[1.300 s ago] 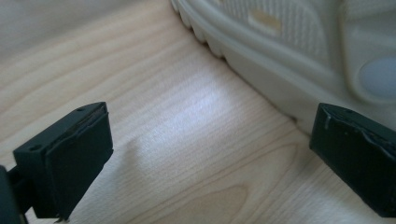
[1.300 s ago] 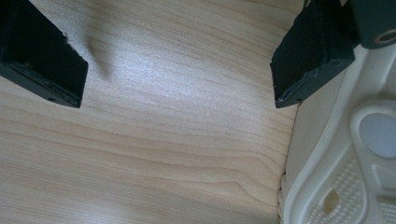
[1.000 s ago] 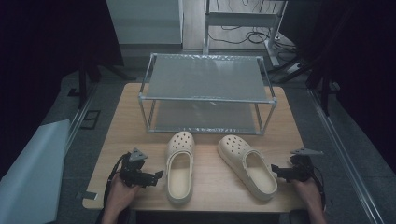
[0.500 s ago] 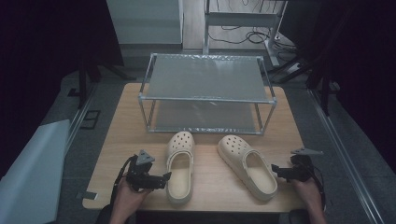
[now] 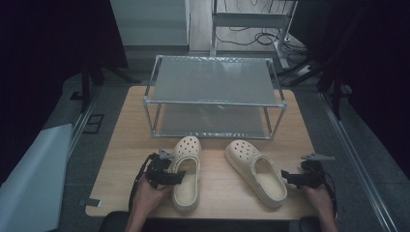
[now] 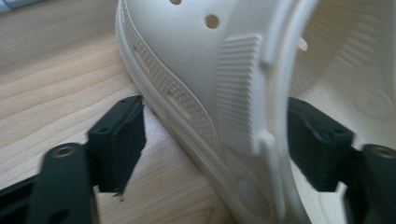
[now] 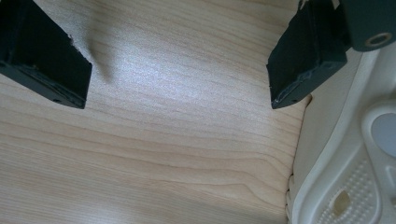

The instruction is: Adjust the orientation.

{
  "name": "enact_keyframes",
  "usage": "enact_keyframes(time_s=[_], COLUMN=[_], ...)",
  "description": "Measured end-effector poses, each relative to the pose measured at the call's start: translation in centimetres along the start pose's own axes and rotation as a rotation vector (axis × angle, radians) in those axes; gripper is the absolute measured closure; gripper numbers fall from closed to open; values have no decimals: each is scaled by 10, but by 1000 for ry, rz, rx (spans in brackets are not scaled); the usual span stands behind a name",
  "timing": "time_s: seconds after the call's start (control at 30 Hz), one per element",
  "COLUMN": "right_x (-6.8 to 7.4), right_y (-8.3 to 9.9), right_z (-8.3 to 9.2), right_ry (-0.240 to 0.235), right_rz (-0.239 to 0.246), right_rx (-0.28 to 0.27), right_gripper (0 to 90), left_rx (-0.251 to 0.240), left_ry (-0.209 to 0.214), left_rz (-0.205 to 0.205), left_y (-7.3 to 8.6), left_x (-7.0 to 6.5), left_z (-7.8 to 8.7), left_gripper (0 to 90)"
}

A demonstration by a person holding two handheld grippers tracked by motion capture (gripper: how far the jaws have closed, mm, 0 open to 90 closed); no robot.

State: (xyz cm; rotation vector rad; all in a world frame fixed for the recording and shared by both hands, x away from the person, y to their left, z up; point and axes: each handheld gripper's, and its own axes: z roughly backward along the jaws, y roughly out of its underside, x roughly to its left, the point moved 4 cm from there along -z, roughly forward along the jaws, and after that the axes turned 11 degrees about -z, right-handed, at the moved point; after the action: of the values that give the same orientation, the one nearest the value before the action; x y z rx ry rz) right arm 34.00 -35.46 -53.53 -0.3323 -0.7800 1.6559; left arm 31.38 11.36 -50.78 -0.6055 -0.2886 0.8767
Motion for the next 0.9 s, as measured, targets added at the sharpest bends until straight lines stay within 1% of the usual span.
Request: enact_keyframes(time_s=[0.07,0.1,0.13,0.17,0.2,0.23,0.3,0.33,0.37,0.4,0.43,0.47,0.5,0.57,0.67,0.7,0.73,0.77,0.83,0.9], right_x=[0,0,0,0,0,0,0,0,0,1,1,1,1,1,1,1,1,1,1,1], right_y=[0,0,0,0,0,0,0,0,0,0,0,0,0,0,0,1,1,1,1,1], right_z=[0,0,0,0,0,0,0,0,0,0,0,0,0,0,-1,-1,-1,-1,-1,-1], right_ry=[-1,0,0,0,0,2,3,4,4,4,4,5,5,5,5,5,5,5,5,4], right_rz=[-1,0,0,1,1,2,3,6,6,6,6,7,7,7,8,11,11,12,12,13], right_rx=[1,1,1,1,1,2,2,3,3,3,3,4,4,4,5,7,7,8,8,8], right_gripper=[63,64,64,64,65,67,68,70,70,72,72,73,73,74,77,79,79,81,82,83], left_rx=[3,1,-1,-2,3,7,14,13,12,14,9,6,5,5,-2,-6,-11,-16,-28,-29], left_ry=[6,7,9,17,19,16,13,21,28,43,54,55,51,41,40,45,50,60,97,121], left_rz=[13,18,21,26,32,34,46,56,69,92,102,106,108,107,125,132,140,151,176,185], left_y=[-1,-2,-3,-4,-4,-4,-4,-4,-3,-2,-1,-1,0,1,3,4,5,7,9,10], left_x=[0,0,1,1,1,1,2,3,4,6,8,9,10,13,18,21,24,26,32,36], left_z=[-1,-1,-1,0,0,0,0,0,1,1,2,2,3,4,6,7,8,8,9,9], left_gripper=[334,389,389,426,442,465,477,499,499,552,552,606,606,647,695,728,728,748,750,755])
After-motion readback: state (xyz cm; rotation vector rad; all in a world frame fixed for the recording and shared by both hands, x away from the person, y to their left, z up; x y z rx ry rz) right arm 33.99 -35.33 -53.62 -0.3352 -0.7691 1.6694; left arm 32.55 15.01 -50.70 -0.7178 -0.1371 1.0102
